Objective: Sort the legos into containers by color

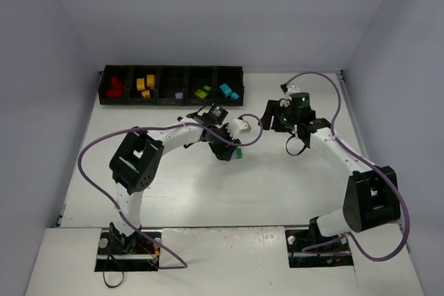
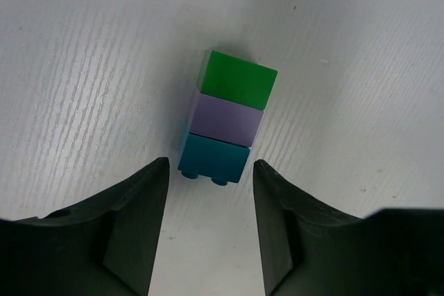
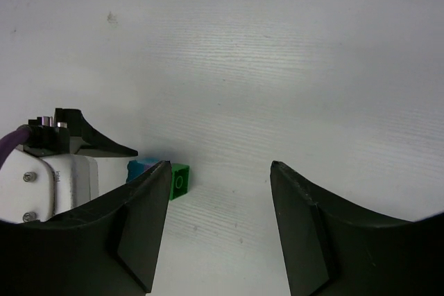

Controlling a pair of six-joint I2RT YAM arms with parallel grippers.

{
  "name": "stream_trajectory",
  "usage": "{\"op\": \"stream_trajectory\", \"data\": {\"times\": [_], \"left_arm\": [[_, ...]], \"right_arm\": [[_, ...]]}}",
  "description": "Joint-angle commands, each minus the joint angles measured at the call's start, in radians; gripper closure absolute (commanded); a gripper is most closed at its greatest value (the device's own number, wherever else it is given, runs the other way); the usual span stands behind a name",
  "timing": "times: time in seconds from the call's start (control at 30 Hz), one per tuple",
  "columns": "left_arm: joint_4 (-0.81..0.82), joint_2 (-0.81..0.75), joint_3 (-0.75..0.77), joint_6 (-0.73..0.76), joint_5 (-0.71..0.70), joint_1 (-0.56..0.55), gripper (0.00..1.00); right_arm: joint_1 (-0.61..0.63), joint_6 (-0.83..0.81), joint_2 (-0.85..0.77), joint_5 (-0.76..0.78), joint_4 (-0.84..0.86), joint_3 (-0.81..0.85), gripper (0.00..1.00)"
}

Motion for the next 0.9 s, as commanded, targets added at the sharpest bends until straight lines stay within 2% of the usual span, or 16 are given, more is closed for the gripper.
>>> {"op": "stream_trajectory", "data": {"times": [0.0,0.4,0.5,0.6,0.7,0.87], "left_arm": [[0.056,-0.031,0.005,0.018,0.017,-0.002,0.56],[0.130,-0.033,-0.032,-0.001,0.031,-0.002,0.55],[0.131,-0.045,-0.049,-0.002,0.037,-0.002,0.57],[0.153,-0.080,-0.069,-0.016,0.043,-0.001,0.72],[0.176,-0.118,-0.074,-0.030,0.063,0.007,0.81],[0.193,-0.181,-0.063,-0.071,0.129,0.050,0.87]], "right_arm": [[-0.005,0.008,-0.047,-0.031,0.034,-0.012,0.45],[-0.003,0.011,-0.072,-0.060,0.034,-0.061,0.45],[-0.003,0.014,-0.077,-0.075,0.036,-0.070,0.45],[-0.002,0.011,-0.071,-0.107,0.034,-0.073,0.45],[0.001,0.014,-0.061,-0.146,0.037,-0.075,0.45],[0.004,0.031,-0.049,-0.235,0.051,-0.054,0.43]]}}
